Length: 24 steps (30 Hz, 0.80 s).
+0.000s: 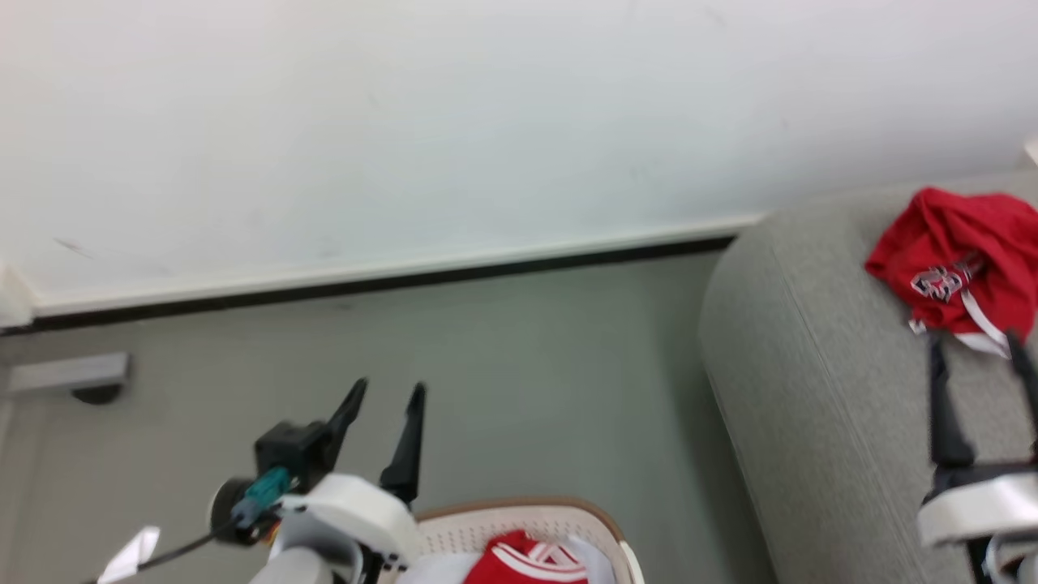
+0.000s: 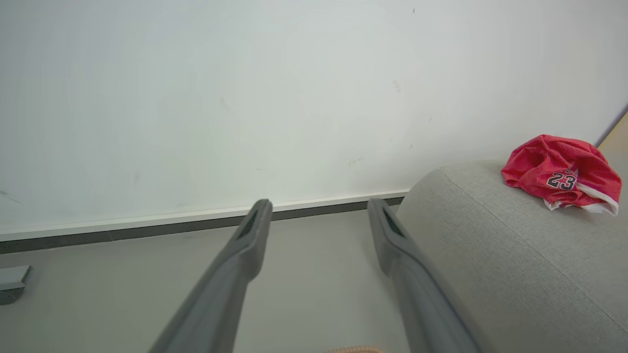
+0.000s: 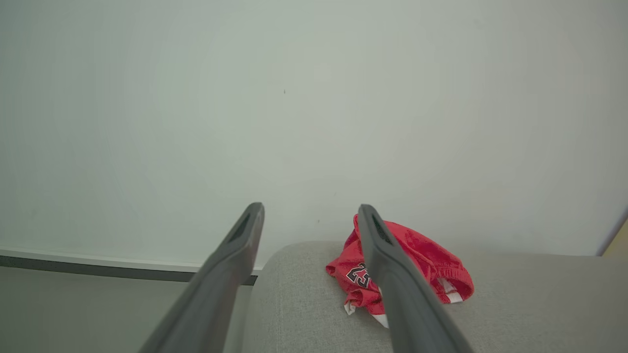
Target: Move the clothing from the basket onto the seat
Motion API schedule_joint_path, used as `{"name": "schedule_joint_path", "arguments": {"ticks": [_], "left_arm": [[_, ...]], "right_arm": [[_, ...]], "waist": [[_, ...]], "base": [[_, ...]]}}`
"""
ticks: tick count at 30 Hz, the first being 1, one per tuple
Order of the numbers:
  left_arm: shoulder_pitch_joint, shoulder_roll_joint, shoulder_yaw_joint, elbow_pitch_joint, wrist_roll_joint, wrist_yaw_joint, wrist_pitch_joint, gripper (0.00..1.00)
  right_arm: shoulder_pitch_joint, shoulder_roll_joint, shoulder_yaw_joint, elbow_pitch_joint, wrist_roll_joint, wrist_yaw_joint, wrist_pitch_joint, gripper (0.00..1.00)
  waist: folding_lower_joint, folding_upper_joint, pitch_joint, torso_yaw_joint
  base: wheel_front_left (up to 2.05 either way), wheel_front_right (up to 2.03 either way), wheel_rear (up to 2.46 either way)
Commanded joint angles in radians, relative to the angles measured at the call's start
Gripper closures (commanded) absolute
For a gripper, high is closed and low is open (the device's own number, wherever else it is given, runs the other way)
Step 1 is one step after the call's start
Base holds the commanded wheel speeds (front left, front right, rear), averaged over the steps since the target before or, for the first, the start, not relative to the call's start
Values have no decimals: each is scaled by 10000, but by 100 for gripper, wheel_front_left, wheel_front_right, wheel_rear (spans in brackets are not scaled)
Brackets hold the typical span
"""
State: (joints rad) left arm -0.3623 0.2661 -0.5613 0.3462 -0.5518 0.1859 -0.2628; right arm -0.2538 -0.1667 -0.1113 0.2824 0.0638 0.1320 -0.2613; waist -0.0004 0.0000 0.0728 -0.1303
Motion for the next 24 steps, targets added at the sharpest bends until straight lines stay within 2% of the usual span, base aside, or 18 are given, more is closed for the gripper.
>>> {"name": "schedule_joint_path", "arguments": {"ticks": [1, 6, 11, 24], "left_arm": [[295, 62, 139, -63, 50, 27, -16, 0], [1148, 98, 903, -412, 485, 80, -13, 0], [1966, -130, 1802, -618, 922, 104, -16, 0], [3109, -920, 3475, -677, 1794, -449, -18, 0]], "right_arm": [[393, 77, 44, -136, 76, -24, -24, 0], [1428, 580, 293, -512, 188, -24, -24, 0], [2185, 920, 672, -614, 184, -24, -24, 0], [2951, 1176, 675, -570, 485, -24, -24, 0]], "waist": [[4, 0, -585, 486], [4, 0, -793, 657], [4, 0, -965, 782], [4, 0, -1141, 791]], "base": [[0, 0, 0], [0, 0, 0], [0, 0, 0], [0, 0, 0]]}}
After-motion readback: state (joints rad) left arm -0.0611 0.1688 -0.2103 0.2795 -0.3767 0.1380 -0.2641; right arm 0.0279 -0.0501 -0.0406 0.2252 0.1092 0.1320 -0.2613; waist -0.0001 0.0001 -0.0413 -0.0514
